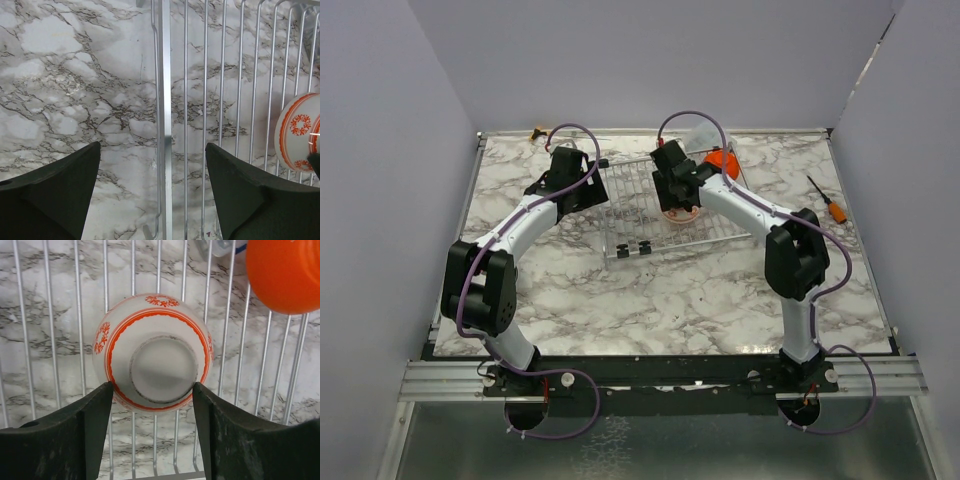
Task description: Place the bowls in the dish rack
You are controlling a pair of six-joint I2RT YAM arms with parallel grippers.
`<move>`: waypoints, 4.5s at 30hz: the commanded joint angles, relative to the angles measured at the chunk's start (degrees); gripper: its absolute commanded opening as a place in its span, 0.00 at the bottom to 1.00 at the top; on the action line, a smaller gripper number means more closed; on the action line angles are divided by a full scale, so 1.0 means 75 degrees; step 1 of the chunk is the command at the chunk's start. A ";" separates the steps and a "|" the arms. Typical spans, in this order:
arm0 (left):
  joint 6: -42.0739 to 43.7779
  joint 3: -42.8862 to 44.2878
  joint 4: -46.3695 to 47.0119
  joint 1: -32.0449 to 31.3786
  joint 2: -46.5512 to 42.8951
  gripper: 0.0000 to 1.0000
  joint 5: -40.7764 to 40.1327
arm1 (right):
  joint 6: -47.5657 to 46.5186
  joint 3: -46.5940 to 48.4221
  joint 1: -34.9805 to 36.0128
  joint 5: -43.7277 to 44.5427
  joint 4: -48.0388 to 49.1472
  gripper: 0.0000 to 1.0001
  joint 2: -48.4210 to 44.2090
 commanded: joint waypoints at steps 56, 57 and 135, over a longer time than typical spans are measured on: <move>-0.0225 -0.0075 -0.0028 0.0034 -0.0198 0.86 -0.0115 | 0.0412 -0.1067 -0.1024 0.2228 0.0081 0.50 -0.0497; -0.0249 -0.0081 -0.0034 0.0034 -0.0201 0.86 -0.0072 | 0.0412 -0.1174 -0.1067 0.2217 0.0144 0.50 -0.0543; -0.0205 0.0982 -0.0223 0.0069 -0.0620 0.90 0.0678 | 0.4240 -0.4969 -0.3752 0.0064 -0.1244 0.01 -0.5196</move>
